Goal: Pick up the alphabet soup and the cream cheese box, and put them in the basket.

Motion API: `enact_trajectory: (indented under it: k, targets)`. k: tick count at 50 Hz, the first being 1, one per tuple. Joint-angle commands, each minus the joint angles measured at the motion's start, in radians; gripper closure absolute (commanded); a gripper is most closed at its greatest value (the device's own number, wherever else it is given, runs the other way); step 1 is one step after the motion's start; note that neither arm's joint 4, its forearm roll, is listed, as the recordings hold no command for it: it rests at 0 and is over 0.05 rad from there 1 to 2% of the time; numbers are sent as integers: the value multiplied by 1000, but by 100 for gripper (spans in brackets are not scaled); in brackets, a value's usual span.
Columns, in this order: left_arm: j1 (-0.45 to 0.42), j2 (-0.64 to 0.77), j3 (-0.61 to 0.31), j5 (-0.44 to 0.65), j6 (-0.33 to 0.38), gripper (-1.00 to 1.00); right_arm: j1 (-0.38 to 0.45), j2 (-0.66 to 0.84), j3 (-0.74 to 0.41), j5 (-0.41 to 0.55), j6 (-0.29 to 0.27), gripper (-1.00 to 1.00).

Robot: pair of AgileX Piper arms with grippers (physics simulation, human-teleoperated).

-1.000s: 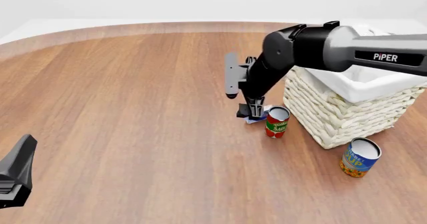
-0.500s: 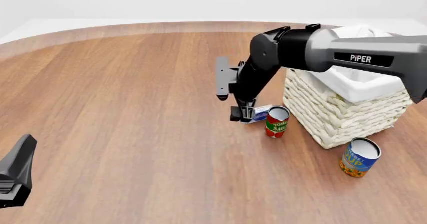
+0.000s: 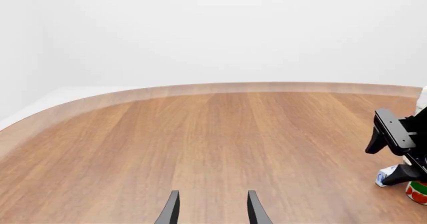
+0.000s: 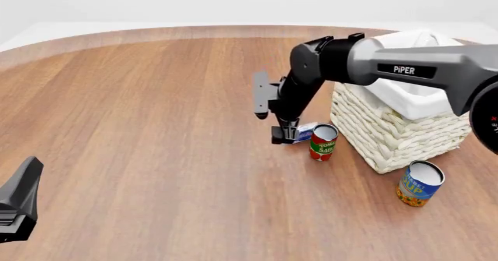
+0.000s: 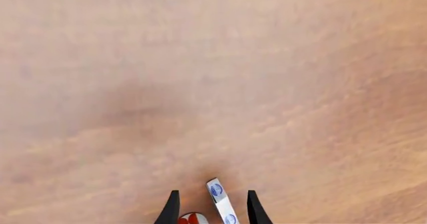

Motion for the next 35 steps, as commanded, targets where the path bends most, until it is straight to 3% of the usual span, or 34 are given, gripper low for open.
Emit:
enact_trajectory:
  k: [1, 35]
  targets:
    - [0, 0, 0, 0, 0, -100, -17, 24, -5, 3, -13, -100]
    - [0, 0, 0, 0, 0, -100, -63, 67, -23, -1, -34, -100]
